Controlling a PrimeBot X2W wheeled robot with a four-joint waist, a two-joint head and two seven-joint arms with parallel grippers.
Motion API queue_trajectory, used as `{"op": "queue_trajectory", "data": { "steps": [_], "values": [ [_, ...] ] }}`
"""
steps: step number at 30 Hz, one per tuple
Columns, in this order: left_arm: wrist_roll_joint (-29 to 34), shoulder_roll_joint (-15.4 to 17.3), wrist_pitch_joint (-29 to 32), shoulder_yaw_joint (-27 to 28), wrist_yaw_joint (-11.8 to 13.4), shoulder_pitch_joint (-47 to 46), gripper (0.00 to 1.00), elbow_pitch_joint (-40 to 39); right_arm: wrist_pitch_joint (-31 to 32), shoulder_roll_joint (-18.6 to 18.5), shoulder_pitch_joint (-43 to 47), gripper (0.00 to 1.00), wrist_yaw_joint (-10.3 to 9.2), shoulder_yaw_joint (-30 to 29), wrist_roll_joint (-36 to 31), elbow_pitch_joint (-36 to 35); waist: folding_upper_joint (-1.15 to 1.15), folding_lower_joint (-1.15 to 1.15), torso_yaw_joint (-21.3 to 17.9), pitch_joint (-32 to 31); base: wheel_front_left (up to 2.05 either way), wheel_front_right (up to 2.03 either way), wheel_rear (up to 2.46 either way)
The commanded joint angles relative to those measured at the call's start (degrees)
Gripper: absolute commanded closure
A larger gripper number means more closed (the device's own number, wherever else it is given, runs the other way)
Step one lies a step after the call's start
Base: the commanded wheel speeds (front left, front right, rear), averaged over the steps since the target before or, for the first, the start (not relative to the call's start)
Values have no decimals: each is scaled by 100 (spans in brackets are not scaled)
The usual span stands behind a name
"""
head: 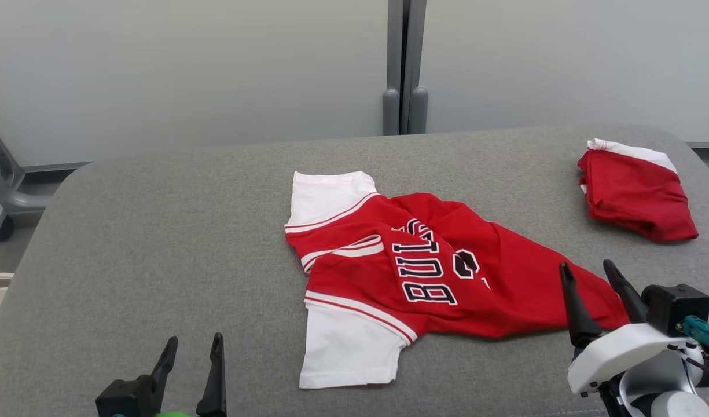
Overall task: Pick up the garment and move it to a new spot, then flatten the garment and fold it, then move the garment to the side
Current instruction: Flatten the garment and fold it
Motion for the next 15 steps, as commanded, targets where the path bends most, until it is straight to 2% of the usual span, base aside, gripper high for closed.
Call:
{"op": "queue_trajectory", "data": {
  "steps": [1, 6, 13, 15],
  "values": [
    [46, 54, -20, 35, -23, 65, 0, 12, 21, 1, 61, 0, -9, 5, -39, -35, 0, 0, -1, 1, 0, 0, 0],
    [18, 116, -21, 107, -70, -35, 0, 65, 82, 25, 63, 0, -9, 28, -59, -61, 0, 0, -9, 5, 0, 0, 0],
    [-86, 279, 65, 127, -362, -194, 0, 219, 156, 46, 75, 0, -9, 79, -20, -50, 0, 0, -7, 11, 0, 0, 0],
    [-138, 293, 70, 196, -361, -225, 0, 268, 162, 52, 73, 0, -9, 89, -17, -54, 0, 0, -8, 14, 0, 0, 0]
  ]
}}
